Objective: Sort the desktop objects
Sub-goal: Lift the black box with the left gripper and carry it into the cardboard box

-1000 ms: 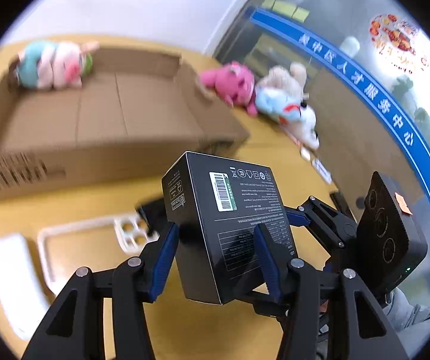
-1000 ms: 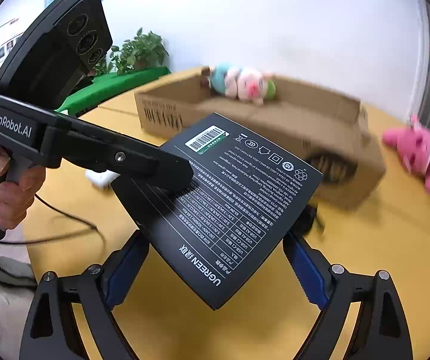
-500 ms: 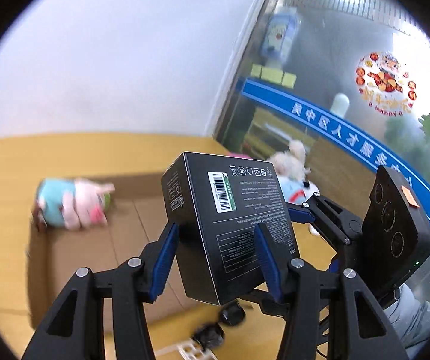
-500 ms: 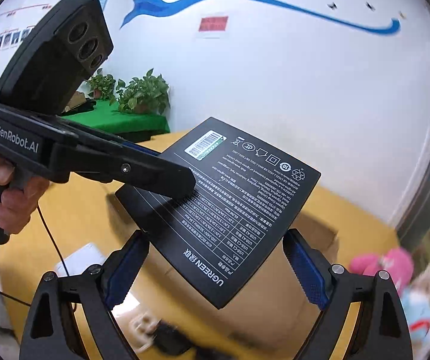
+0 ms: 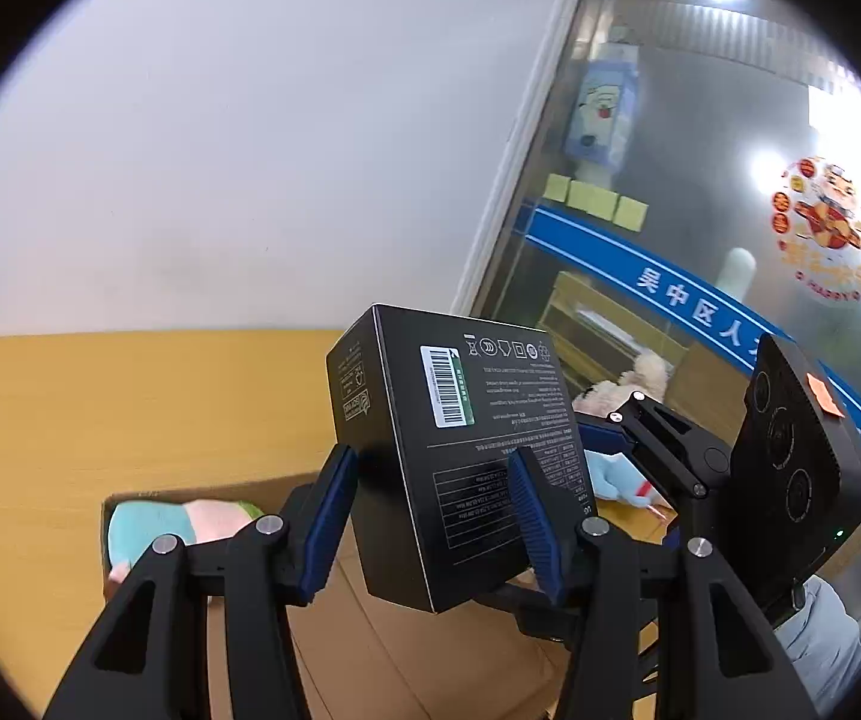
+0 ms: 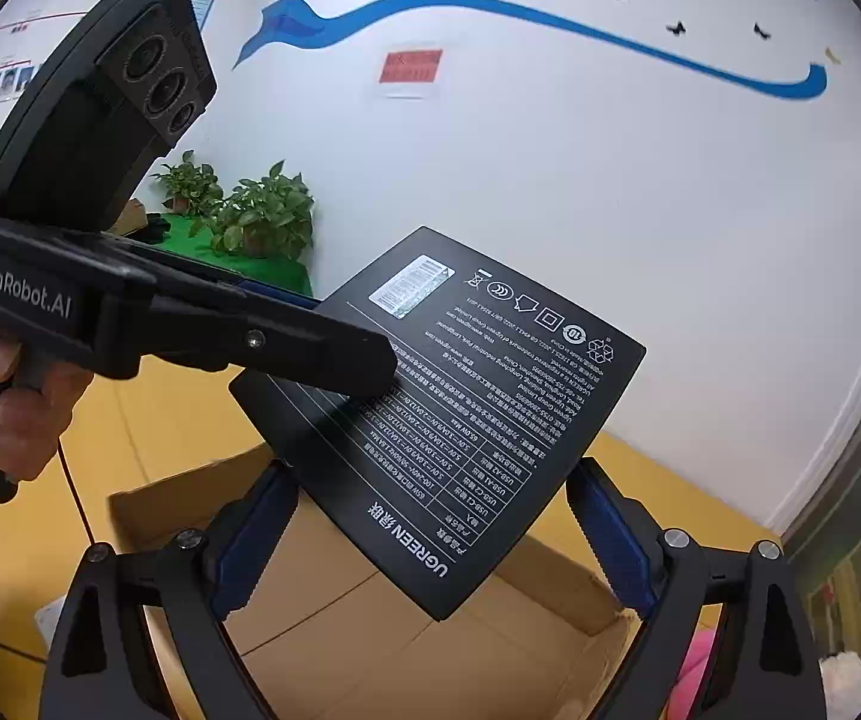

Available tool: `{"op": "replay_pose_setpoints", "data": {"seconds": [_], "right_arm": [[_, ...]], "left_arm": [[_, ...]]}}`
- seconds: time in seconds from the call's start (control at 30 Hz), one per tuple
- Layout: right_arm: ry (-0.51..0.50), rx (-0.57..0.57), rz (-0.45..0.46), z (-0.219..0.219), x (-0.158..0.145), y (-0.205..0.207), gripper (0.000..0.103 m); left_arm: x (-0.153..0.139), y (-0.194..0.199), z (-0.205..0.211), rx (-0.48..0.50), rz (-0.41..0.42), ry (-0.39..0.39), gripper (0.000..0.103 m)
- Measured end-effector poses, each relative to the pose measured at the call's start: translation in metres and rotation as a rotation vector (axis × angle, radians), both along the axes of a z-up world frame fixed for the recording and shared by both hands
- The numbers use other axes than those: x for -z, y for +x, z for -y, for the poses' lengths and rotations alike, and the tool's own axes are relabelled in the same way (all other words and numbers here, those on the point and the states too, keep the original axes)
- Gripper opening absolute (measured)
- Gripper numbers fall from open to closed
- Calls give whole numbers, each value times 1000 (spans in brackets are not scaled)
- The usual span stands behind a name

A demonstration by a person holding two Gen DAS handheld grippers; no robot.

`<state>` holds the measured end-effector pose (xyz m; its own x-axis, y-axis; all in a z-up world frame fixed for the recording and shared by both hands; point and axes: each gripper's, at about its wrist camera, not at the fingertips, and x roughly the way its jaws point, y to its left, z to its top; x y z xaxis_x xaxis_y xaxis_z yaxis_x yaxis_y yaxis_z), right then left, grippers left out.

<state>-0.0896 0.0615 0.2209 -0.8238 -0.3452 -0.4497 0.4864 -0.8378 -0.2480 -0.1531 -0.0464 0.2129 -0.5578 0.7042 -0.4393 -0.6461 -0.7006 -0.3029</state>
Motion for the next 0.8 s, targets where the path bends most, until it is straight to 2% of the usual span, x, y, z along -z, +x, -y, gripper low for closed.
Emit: {"op": "replay_pose_setpoints", "data": {"seconds": [0.17,0.4,0.43,0.63,0.8], "right_arm": [[-5,-5,83,-8,24,-54,91],[-22,-5,265,-23,98,-127,91],[-30,-3,294,-26,110,-135,91],[-67,18,463,-47,170,-176,91],[-113,39,570,-62,205,-200,91]], "left_arm": [[33,-50,-15,-27,89,-24,51],[111,-109,-38,-29,286,-48,51],[124,-116,-42,-59,313,-47,51],[176,-143,-63,-81,451,-83,51],[206,-153,-77,-84,544,-163,51]]}}
